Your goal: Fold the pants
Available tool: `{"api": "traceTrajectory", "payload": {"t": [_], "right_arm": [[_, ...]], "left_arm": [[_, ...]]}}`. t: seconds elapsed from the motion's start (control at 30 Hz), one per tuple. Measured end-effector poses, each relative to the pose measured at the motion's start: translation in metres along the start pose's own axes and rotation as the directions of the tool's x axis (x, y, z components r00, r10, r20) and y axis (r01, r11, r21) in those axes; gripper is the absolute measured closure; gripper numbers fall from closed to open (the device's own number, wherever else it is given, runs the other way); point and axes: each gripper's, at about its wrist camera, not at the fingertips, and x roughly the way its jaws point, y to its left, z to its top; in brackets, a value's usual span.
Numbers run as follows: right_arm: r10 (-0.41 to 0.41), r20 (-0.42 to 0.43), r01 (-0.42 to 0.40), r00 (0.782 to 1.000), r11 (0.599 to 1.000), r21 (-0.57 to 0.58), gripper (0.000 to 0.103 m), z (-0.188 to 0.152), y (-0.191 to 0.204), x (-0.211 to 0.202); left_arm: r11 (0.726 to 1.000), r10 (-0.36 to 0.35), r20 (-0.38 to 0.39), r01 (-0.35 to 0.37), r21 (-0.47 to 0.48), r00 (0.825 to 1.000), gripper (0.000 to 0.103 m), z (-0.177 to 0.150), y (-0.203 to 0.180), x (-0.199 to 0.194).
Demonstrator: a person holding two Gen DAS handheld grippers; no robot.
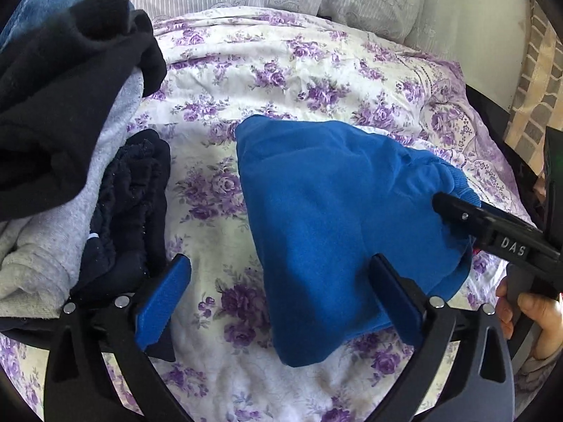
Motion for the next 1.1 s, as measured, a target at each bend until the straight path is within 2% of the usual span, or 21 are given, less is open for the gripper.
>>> {"api": "traceTrajectory", "payload": {"t": [0.07,0.13,0.23,0.33,0.5,0.63,0.7,0.87,0.97,1.1], "right_arm": [[-0.017,0.098,0.020,0.995,0.999,-0.027,0.007,-0.002,0.007,-0.019],[-0.059,0.128,0.069,0.990,0.995,-0.075,0.007,-0.006,0.018,-0.025],[-0.117,-0.017,0.114,0.993,0.985,-0.129,0.005,-0.006,0.026,0.001],[-0.106,-0.046,0.101,0.993,0.990,-0.100,0.004,-0.006,0.020,0.006],[-0.097,-0.046,0.093,0.994,0.993,-0.069,0.004,-0.007,0.018,0.004],[-0.142,0.000,0.142,0.990,0.990,-0.002,0.004,-0.014,0.024,-0.030],[-0.137,0.028,0.137,0.990,0.990,0.015,0.004,-0.023,0.030,-0.054],[-0.192,0.146,0.206,0.970,0.975,-0.083,0.004,-0.066,0.069,-0.124],[-0.222,0.210,0.243,0.952,0.967,-0.080,0.004,-0.082,0.082,-0.158],[-0.240,0.245,0.245,0.939,0.969,0.011,0.004,-0.095,0.084,-0.190]], "left_arm": [[1.000,-0.001,0.000,0.001,-0.002,1.000,0.004,0.000,0.000,0.001],[1.000,-0.001,-0.001,0.001,-0.003,1.000,0.004,0.001,-0.001,0.002],[1.000,-0.007,-0.012,0.007,-0.009,1.000,0.004,0.001,0.000,0.004],[0.999,-0.034,-0.030,0.034,-0.028,0.999,0.004,0.002,0.003,0.009],[1.000,-0.014,-0.014,0.013,-0.012,1.000,0.004,0.000,-0.001,0.006],[0.997,0.064,0.065,-0.067,0.035,0.996,0.004,-0.005,-0.010,-0.016],[0.996,0.062,0.116,-0.069,0.052,0.991,0.004,-0.011,-0.011,-0.038],[0.996,0.050,0.229,-0.066,0.062,0.972,0.004,-0.033,-0.017,-0.106],[0.993,0.071,0.230,-0.090,0.071,0.971,0.005,-0.043,-0.024,-0.129],[0.993,0.082,0.213,-0.097,0.063,0.974,0.005,-0.056,-0.027,-0.152]]}}
